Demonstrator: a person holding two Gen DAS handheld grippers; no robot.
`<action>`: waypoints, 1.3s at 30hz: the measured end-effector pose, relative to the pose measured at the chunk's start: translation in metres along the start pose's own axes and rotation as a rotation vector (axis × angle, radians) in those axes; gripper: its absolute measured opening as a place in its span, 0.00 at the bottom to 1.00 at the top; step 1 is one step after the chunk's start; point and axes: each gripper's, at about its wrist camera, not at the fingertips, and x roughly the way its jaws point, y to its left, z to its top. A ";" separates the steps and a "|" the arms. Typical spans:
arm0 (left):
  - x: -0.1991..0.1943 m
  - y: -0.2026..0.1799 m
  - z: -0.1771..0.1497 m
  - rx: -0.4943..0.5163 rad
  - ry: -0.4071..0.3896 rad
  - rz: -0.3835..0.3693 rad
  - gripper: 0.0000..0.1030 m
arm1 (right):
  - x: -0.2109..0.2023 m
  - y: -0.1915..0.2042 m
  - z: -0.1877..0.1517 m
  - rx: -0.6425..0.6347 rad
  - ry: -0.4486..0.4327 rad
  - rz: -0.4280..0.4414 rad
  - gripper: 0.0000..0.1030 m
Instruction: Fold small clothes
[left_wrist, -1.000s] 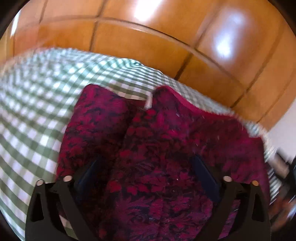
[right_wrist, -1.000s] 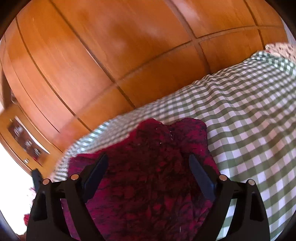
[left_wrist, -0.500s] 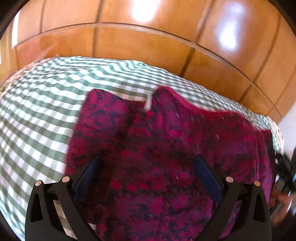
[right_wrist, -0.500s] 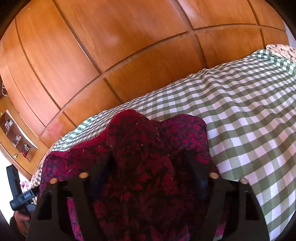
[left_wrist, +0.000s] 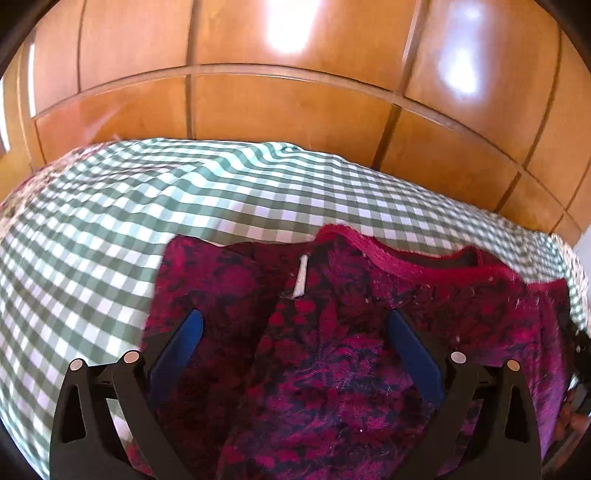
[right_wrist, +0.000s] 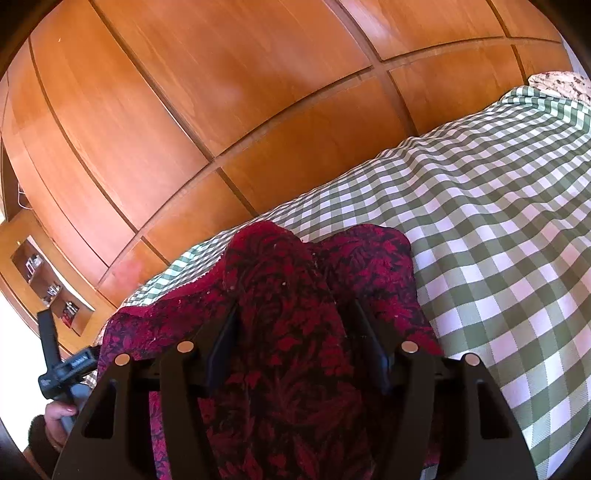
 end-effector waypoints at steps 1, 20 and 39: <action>0.001 -0.001 -0.001 0.003 -0.001 -0.001 0.96 | -0.001 0.001 -0.001 -0.005 -0.003 0.004 0.60; -0.032 0.015 0.011 -0.103 -0.125 -0.179 0.13 | -0.014 0.035 0.024 -0.072 -0.066 -0.069 0.19; -0.013 0.012 -0.011 -0.152 -0.094 -0.089 0.63 | 0.034 0.015 0.007 -0.036 0.050 -0.177 0.41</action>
